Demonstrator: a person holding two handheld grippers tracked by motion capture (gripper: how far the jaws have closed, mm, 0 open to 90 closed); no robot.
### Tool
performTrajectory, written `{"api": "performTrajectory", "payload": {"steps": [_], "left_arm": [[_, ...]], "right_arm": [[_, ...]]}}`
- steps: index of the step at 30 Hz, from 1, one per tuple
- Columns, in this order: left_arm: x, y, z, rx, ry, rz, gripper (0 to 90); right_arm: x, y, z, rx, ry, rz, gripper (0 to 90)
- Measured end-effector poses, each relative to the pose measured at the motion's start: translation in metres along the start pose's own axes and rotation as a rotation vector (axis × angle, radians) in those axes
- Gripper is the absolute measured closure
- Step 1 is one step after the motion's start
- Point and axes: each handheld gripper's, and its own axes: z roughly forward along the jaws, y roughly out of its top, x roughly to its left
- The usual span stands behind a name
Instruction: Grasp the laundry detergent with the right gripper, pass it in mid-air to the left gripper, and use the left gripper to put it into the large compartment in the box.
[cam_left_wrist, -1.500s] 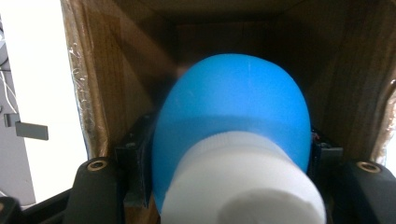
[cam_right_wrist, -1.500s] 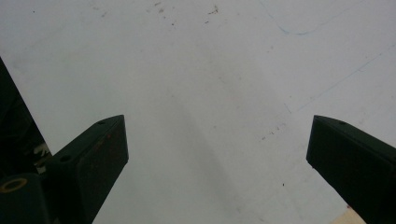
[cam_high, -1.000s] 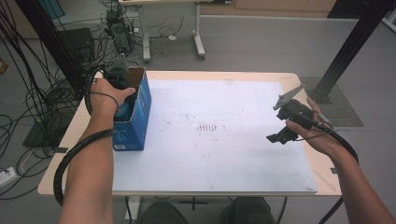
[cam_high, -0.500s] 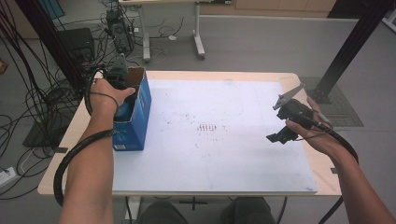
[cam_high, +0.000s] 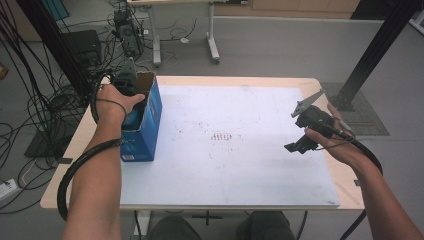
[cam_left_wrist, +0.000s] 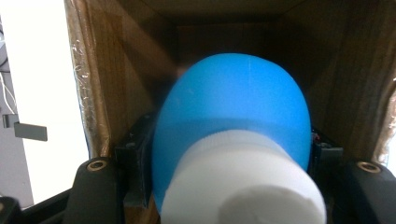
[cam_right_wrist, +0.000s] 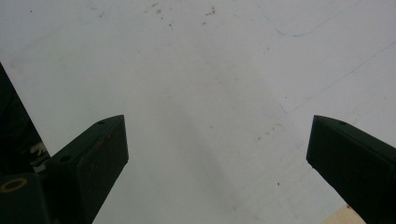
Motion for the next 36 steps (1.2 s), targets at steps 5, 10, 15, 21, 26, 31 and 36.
{"api": "performTrajectory", "payload": {"steps": [5, 10, 15, 21, 26, 31, 36], "left_arm": [[-0.0010, -0.0004, 0.0000, -0.002, 0.002, 0.001, 35.6], [-0.0019, 0.0001, 0.0000, 0.001, 0.005, 0.003, 35.6], [-0.0011, 0.0002, 0.0000, 0.002, 0.002, -0.002, 35.5], [-0.0015, 0.0002, 0.0000, 0.002, 0.003, -0.001, 35.5], [-0.0016, 0.0005, 0.0000, 0.004, 0.002, -0.001, 35.5], [-0.0021, 0.0007, 0.0000, 0.005, 0.004, -0.001, 35.5], [-0.0019, 0.0006, 0.0000, 0.005, 0.004, -0.002, 35.5]], "right_arm": [[0.0001, 0.0000, -0.0002, -0.003, 0.003, -0.002, 5.5], [0.0002, -0.0009, -0.0004, -0.004, 0.003, 0.000, 5.5], [-0.0004, -0.0011, -0.0011, -0.003, 0.002, -0.001, 5.5], [-0.0010, -0.0013, -0.0020, -0.002, 0.001, -0.002, 5.5], [-0.0012, -0.0012, -0.0020, 0.000, 0.003, -0.001, 5.5], [-0.0016, 0.0001, -0.0026, 0.000, 0.002, -0.006, 5.5], [-0.0019, 0.0001, -0.0025, 0.001, 0.003, -0.007, 5.5]]}}
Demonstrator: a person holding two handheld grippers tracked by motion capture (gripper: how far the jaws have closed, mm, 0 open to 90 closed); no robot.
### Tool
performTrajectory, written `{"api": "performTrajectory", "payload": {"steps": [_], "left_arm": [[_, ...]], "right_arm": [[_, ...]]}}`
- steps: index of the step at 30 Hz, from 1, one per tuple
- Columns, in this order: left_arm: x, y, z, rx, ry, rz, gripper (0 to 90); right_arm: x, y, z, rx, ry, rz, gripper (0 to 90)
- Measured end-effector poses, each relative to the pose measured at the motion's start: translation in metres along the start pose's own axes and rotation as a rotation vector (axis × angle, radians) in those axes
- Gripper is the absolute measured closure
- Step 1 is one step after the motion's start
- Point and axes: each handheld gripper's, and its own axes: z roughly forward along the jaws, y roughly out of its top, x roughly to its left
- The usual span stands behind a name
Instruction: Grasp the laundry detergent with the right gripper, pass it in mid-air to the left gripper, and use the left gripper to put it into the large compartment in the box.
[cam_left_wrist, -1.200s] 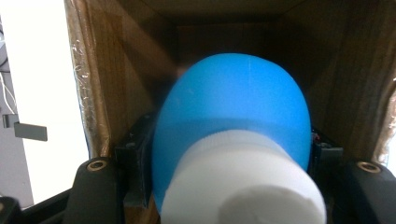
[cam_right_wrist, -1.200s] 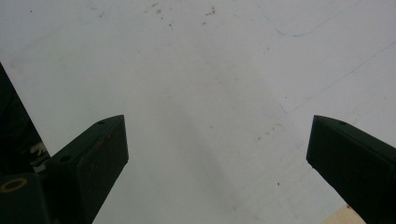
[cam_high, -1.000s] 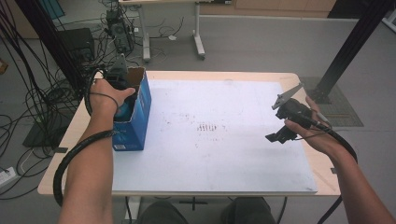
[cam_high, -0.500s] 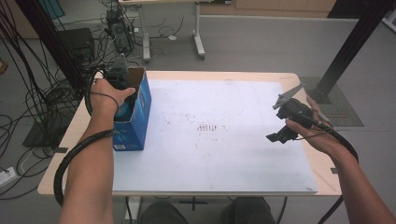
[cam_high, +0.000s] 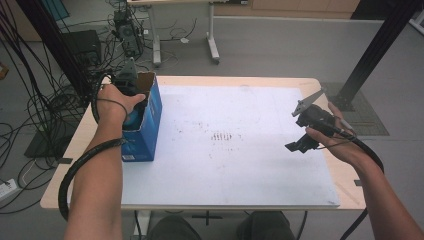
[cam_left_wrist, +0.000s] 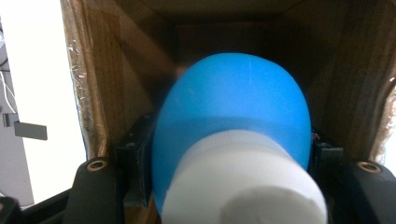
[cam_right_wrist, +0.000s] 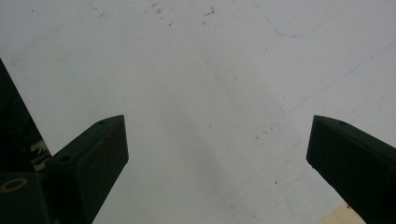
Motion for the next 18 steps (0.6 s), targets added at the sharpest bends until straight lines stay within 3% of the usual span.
{"api": "performTrajectory", "payload": {"steps": [18], "left_arm": [[-0.0004, -0.0002, 0.0002, -0.002, 0.002, 0.001, 35.5]], "right_arm": [[0.0008, 0.0016, 0.0003, -0.002, 0.002, -0.004, 5.5]]}}
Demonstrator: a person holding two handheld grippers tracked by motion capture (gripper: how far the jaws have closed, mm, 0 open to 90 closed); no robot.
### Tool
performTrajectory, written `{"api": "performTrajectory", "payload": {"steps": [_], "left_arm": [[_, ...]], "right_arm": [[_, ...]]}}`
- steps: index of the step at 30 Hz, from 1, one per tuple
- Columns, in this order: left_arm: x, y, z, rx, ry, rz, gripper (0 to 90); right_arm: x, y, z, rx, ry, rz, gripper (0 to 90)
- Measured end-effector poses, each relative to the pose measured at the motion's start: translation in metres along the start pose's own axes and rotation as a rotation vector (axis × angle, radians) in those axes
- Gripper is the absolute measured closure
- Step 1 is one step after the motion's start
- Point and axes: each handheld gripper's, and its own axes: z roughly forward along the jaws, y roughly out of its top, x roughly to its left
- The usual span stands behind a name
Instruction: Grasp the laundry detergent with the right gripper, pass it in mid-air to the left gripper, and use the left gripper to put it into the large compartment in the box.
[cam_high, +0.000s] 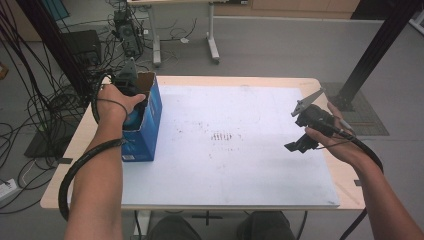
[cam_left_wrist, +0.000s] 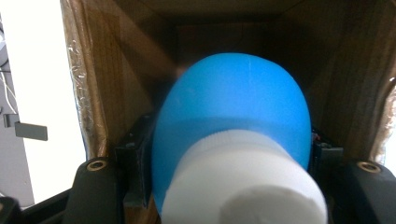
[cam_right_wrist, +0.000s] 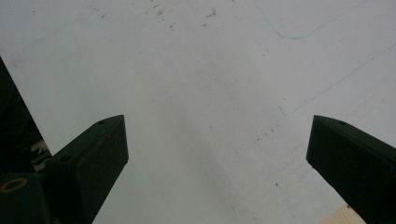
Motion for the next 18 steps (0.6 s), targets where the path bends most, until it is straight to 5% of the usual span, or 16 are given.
{"api": "performTrajectory", "payload": {"steps": [18], "left_arm": [[-0.0014, -0.0007, -0.0040, -0.010, 0.013, 0.007, 29.9]], "right_arm": [[0.0009, 0.0010, -0.0026, 0.002, -0.003, -0.010, 5.5]]}}
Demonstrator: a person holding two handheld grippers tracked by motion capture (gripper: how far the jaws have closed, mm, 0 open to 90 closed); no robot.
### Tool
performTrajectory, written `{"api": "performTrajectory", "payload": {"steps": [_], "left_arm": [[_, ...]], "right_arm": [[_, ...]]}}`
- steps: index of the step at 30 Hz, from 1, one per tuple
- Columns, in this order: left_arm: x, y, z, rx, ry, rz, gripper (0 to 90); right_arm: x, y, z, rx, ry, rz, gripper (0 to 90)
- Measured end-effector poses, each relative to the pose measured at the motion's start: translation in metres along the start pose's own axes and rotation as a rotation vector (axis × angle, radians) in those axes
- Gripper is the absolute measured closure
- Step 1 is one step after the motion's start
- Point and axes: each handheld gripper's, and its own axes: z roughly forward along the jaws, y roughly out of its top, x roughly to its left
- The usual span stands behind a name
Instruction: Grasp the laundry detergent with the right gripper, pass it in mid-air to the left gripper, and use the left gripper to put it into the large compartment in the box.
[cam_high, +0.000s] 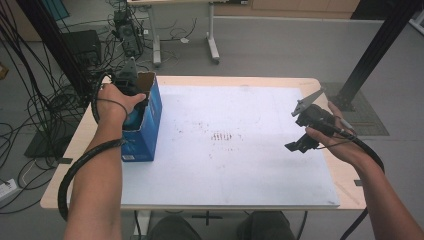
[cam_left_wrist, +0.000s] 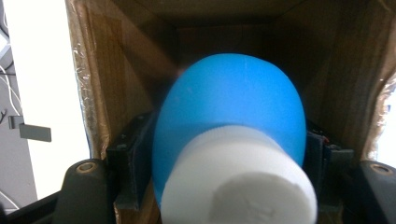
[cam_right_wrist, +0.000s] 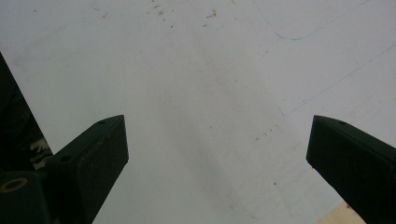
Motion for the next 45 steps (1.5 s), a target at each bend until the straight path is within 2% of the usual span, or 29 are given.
{"api": "performTrajectory", "payload": {"steps": [10, 16, 27, 32, 36, 40, 45], "left_arm": [[0.000, -0.002, -0.015, -0.025, 0.014, -0.002, 26.3], [0.000, -0.006, -0.027, -0.033, 0.034, 0.009, 25.9], [-0.005, -0.019, -0.053, -0.064, 0.037, 0.039, 22.1], [-0.024, -0.025, -0.073, -0.102, 0.006, 0.102, 17.3], [-0.047, -0.031, -0.083, -0.124, -0.010, 0.166, 14.6], [-0.070, -0.037, -0.090, -0.140, -0.036, 0.228, 13.0], [-0.096, -0.043, -0.090, -0.150, -0.063, 0.276, 11.1]], "right_arm": [[0.001, 0.002, 0.000, -0.003, 0.003, -0.006, 5.5], [0.003, 0.006, -0.002, -0.011, 0.002, -0.012, 5.5], [0.003, 0.007, -0.004, -0.011, 0.004, -0.019, 5.5], [0.000, 0.012, -0.007, -0.001, -0.004, -0.028, 5.5], [-0.004, 0.017, -0.010, 0.010, -0.014, -0.030, 5.6], [-0.009, 0.021, -0.012, 0.031, -0.023, -0.041, 5.7], [-0.016, 0.022, -0.017, 0.033, -0.033, -0.024, 5.7]]}}
